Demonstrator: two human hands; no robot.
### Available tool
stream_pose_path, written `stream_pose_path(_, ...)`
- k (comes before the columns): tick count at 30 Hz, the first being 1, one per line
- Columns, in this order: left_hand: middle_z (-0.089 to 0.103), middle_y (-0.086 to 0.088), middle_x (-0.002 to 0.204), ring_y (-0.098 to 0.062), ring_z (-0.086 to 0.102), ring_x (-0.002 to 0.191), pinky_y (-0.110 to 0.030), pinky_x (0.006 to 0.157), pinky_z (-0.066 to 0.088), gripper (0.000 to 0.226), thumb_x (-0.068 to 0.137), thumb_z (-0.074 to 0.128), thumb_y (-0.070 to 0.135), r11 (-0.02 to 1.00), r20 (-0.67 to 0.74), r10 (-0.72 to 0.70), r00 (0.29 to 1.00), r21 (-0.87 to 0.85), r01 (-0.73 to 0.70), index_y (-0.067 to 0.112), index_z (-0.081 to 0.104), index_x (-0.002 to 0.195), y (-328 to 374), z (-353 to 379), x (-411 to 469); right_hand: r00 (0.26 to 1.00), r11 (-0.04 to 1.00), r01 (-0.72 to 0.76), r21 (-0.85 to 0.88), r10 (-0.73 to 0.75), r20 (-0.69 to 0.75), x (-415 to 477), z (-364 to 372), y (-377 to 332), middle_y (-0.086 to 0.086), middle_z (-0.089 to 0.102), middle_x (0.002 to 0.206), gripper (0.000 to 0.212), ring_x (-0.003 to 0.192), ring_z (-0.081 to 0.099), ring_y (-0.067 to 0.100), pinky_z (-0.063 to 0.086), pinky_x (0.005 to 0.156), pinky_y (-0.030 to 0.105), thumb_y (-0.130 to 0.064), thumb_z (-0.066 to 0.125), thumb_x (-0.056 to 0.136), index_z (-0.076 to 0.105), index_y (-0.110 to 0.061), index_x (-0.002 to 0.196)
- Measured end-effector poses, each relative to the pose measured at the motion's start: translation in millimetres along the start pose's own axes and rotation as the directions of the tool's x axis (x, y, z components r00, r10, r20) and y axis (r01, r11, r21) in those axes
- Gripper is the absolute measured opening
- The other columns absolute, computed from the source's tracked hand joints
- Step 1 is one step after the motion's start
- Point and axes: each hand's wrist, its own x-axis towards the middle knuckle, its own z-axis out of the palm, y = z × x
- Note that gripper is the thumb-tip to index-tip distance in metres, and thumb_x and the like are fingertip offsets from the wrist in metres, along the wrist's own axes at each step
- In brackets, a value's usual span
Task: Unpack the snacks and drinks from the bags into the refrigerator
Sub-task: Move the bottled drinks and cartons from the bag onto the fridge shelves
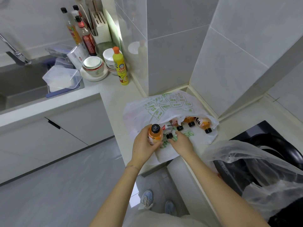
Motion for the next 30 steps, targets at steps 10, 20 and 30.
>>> stream_pose_path(10, 0.056, 0.01, 0.12, -0.005, 0.053, 0.107, -0.023, 0.09, 0.045, 0.065, 0.069, 0.084, 0.026, 0.998, -0.028, -0.058, 0.998, -0.025, 0.057, 0.029, 0.048, 0.123, -3, 6, 2, 0.999, 0.996, -0.017, -0.089, 0.02, 0.033, 29, 17, 2, 0.01, 0.066, 0.106, 0.043, 0.099, 0.061, 0.029, 0.05, 0.074, 0.033, -0.048, 0.056, 0.09, 0.065, -0.01, 0.107)
stream_pose_path(20, 0.055, 0.01, 0.12, -0.005, 0.052, 0.11, -0.024, 0.091, 0.046, 0.068, 0.068, 0.086, 0.026, 0.995, -0.015, -0.084, 0.996, -0.053, 0.083, 0.025, 0.046, 0.124, -6, 7, 3, 0.997, 0.997, -0.074, 0.037, 0.074, -0.008, 28, 23, -9, 0.005, 0.06, 0.078, 0.026, 0.074, 0.058, 0.025, 0.037, 0.059, 0.027, -0.034, 0.06, 0.092, 0.057, -0.012, 0.078)
stream_pose_path(30, 0.054, 0.011, 0.119, 0.0, 0.054, 0.106, -0.017, 0.088, 0.043, 0.067, 0.069, 0.086, 0.026, 0.993, 0.0, -0.089, 0.996, -0.078, 0.089, 0.03, 0.044, 0.121, -6, 5, 2, 0.98, 0.941, 0.021, 0.338, 0.047, -0.192, -13, 11, 6, -0.006, 0.061, 0.078, 0.024, 0.078, 0.063, 0.02, 0.051, 0.068, 0.033, -0.015, 0.076, 0.074, 0.056, -0.017, 0.086)
